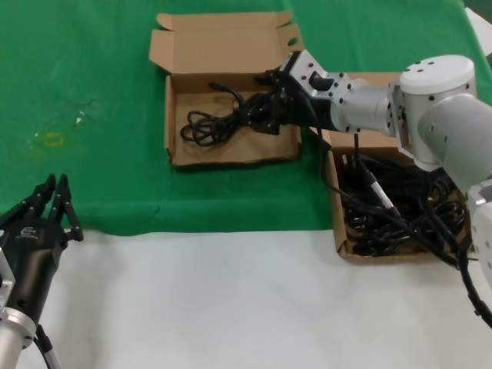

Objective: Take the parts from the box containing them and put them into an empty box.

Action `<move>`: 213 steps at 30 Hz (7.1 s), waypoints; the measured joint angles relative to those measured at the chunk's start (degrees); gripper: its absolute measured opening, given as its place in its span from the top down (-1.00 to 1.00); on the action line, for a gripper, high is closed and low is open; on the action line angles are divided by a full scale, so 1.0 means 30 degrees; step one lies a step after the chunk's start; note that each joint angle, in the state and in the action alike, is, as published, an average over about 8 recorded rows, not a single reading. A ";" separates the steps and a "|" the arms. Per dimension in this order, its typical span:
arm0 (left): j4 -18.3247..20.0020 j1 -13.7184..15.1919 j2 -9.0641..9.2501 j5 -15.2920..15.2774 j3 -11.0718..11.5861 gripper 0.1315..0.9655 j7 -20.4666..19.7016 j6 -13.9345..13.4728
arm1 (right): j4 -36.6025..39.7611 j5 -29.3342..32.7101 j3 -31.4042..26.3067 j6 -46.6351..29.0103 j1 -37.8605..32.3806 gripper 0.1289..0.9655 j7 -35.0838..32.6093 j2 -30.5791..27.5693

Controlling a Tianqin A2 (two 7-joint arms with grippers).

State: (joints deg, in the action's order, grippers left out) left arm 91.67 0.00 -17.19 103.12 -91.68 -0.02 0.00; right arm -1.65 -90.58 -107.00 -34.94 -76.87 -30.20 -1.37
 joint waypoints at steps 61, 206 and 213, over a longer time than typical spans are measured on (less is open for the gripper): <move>0.0000 0.0000 0.0000 0.0004 0.0001 -0.99 0.0005 0.0000 | -2.2334 -0.3114 0.3801 0.8664 1.9071 -1.00 0.7492 -0.3924; 0.0000 0.0000 0.0000 0.0005 0.0001 -1.00 0.0005 0.0000 | -2.9000 -0.4043 0.4937 1.1254 2.4761 -1.00 0.9728 -0.5096; 0.0000 0.0000 0.0000 0.0005 0.0001 -1.00 0.0005 0.0000 | -2.9000 -0.4043 0.4937 1.1254 2.4761 -1.00 0.9728 -0.5096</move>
State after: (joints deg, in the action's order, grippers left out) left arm 91.67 0.00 -17.19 103.13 -91.67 0.00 0.00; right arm -88.65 -102.71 -92.19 -1.17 -2.58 -1.01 -16.66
